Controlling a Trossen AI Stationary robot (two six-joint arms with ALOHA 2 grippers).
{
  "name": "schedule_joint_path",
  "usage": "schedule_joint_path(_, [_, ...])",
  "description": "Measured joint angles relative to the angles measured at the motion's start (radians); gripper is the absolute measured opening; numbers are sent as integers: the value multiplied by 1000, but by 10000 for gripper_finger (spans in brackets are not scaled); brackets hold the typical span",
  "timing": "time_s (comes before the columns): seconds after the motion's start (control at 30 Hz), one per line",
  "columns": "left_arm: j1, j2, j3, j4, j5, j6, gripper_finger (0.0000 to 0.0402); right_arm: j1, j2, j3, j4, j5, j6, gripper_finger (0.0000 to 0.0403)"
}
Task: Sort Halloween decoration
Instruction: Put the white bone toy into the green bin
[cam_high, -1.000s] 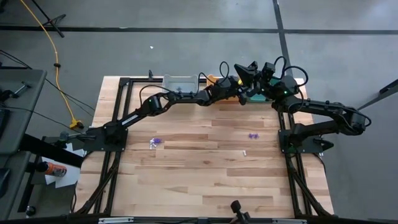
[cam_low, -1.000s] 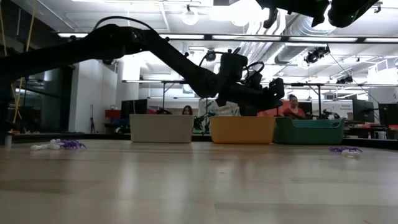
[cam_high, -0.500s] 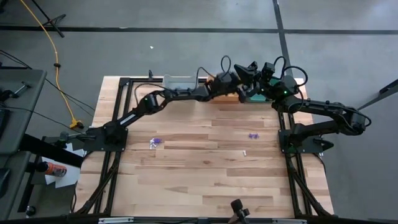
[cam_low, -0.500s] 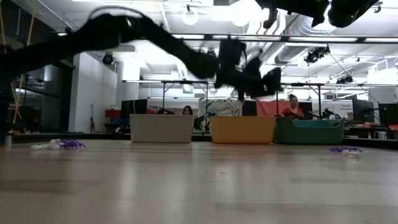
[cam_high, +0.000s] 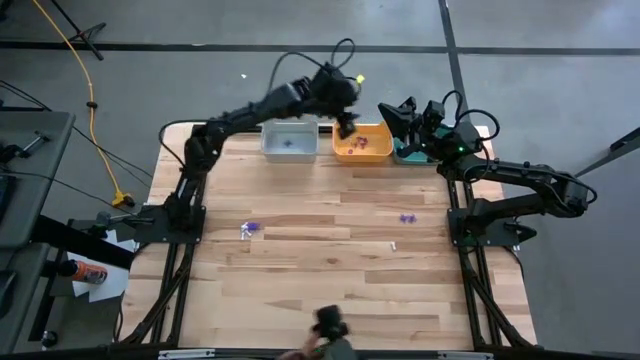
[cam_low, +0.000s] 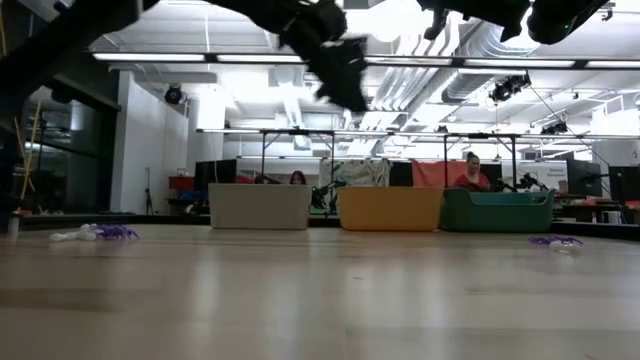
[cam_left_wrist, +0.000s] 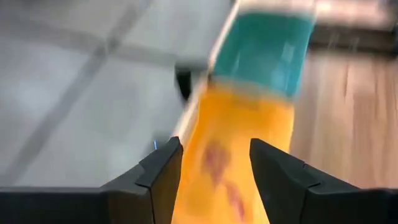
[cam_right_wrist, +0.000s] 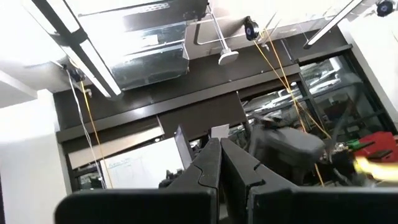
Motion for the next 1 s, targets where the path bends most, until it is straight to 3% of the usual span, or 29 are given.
schedule_joint_path(0.1, [42, -52, -42, -161, 59, -77, 173, 0, 0, 0, -2, 0, -17, 0])
schedule_joint_path(0.2, [60, -138, -175, -146, 184, -131, 167, 0, 0, 0, -6, -1, -17, 0])
schedule_joint_path(0.33, [35, -328, -473, 135, 277, -222, 157, 0, 0, 0, -12, -46, -25, 0])
schedule_joint_path(0.53, [-50, -676, -1005, 697, 269, -413, 144, 0, 0, 0, -48, -111, -24, 0])
schedule_joint_path(0.67, [-139, -881, -1265, 974, 229, -515, 141, 1, 0, 0, -98, -155, 15, 0])
schedule_joint_path(0.77, [-214, -988, -1363, 1056, 181, -527, 140, 1, 0, 0, -137, -242, 56, 0])
schedule_joint_path(0.87, [-276, -1051, -1387, 1043, 167, -474, 140, 10, 0, 0, -175, -337, 53, 0])
schedule_joint_path(1.0, [-324, -1080, -1387, 1029, 167, -385, 140, 39, 0, 0, -250, -350, 48, 0])
